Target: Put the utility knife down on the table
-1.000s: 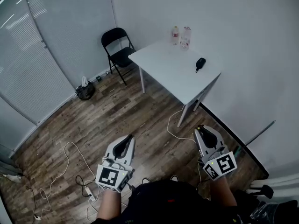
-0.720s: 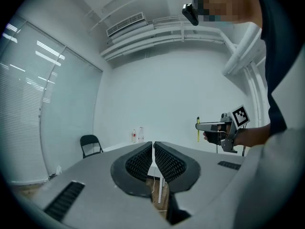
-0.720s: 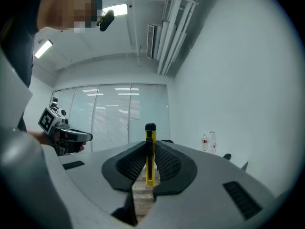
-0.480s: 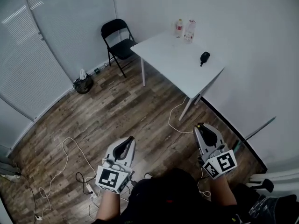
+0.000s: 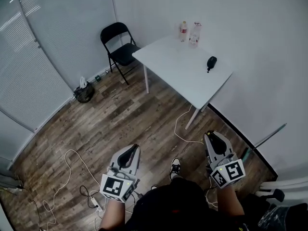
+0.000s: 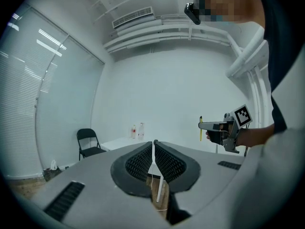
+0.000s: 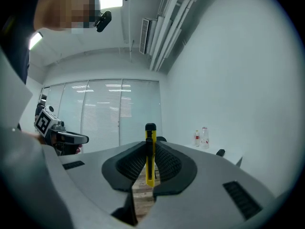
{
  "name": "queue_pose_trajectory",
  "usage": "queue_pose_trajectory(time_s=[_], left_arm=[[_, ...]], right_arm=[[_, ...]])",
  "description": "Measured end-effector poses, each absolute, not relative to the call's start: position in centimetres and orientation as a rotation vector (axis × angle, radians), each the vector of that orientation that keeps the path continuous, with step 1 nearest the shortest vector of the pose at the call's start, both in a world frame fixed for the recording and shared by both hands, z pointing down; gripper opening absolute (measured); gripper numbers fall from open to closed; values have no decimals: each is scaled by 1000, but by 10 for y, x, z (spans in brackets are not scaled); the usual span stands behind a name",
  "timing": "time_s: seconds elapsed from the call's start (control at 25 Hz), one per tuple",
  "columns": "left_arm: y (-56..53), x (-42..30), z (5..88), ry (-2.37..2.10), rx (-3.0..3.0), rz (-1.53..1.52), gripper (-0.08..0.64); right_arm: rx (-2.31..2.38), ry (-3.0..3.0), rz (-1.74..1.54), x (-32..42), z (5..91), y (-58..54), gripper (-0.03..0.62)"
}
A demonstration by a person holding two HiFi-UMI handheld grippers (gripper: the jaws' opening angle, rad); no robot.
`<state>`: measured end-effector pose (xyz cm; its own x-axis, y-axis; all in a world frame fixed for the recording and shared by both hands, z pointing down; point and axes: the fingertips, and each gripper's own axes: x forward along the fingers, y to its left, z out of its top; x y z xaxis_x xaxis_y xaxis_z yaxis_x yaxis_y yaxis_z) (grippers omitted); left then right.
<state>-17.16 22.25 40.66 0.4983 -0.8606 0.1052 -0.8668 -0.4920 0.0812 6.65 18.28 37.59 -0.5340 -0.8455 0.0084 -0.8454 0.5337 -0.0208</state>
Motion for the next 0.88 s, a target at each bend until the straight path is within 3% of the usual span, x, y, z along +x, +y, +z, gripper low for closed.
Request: queue_pose_trajectory(time_s=[0.88], left_arm=[[-20,-37,393,-1446,2647,212,37]], right_arm=[[-1495,2708,-147,191,388,-56,66]])
